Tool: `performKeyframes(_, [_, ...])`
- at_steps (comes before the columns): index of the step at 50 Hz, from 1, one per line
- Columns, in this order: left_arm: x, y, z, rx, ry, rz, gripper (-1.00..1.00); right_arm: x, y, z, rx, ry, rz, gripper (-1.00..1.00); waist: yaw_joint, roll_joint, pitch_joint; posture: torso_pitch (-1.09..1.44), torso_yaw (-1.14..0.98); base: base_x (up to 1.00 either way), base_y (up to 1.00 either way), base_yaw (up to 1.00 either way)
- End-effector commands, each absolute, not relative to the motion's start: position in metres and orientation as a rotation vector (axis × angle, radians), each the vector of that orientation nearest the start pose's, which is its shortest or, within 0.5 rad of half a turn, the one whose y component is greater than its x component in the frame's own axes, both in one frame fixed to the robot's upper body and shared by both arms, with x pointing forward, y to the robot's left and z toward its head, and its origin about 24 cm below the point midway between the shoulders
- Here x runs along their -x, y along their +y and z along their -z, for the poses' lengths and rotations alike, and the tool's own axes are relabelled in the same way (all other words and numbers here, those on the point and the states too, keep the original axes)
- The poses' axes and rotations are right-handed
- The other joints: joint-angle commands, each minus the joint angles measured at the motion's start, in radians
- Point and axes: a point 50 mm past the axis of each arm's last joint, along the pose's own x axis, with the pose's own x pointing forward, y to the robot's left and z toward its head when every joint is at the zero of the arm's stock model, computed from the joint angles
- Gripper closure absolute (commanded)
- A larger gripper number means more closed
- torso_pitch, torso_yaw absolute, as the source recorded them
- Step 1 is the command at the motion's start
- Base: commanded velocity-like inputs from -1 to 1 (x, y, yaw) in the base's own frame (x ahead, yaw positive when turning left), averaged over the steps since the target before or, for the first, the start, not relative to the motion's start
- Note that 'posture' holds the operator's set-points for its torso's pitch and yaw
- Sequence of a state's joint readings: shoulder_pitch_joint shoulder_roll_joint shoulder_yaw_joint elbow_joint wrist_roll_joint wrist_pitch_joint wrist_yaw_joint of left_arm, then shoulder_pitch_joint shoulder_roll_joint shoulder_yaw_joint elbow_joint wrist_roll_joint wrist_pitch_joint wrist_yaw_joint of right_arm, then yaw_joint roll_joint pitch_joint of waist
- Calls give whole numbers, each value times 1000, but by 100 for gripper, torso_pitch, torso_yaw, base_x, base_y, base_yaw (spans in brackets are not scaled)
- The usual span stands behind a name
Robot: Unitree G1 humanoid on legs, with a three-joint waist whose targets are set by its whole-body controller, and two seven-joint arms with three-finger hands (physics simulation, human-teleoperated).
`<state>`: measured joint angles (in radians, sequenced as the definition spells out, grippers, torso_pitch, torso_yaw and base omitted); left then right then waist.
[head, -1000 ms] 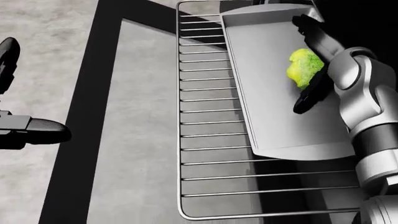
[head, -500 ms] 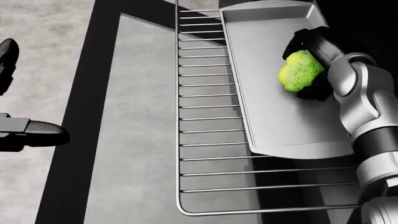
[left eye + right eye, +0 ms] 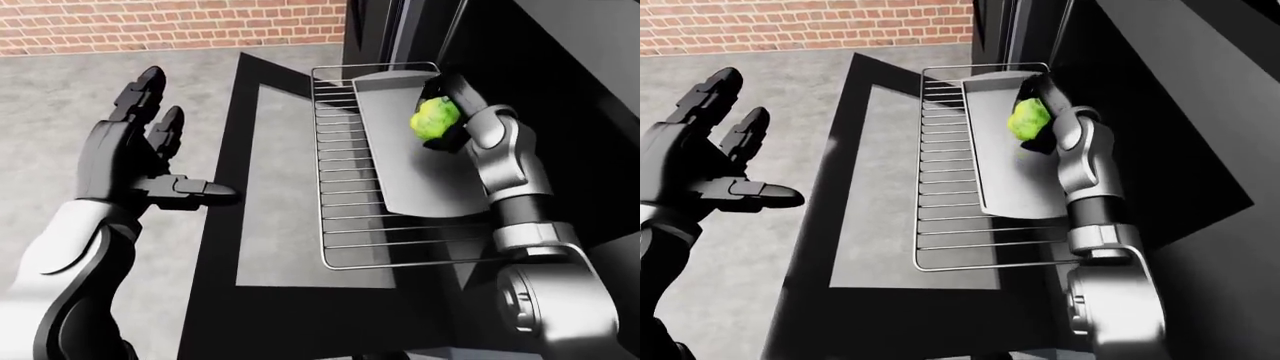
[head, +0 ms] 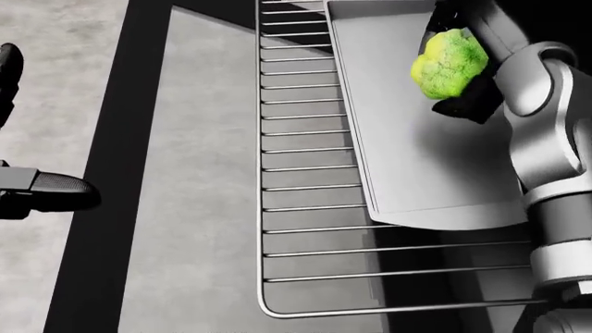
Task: Pick the broccoli from the oven and place it on the plate on the counter.
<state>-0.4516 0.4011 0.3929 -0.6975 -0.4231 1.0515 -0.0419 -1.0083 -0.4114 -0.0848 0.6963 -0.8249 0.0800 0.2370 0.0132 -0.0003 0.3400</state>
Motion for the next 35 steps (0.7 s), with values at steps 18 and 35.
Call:
performKeyframes(18, [-244,217,-264,-82,-267,29,-100,-364,-174,-294,1058,-328,54,100,0,1,-27,71,0,0,0,0])
performKeyframes(35, [-229,215,-286,-94,-300,41,-100,-326,-164,-323,1054,-416,55,100,-10,10,-20,59,0,0,0,0])
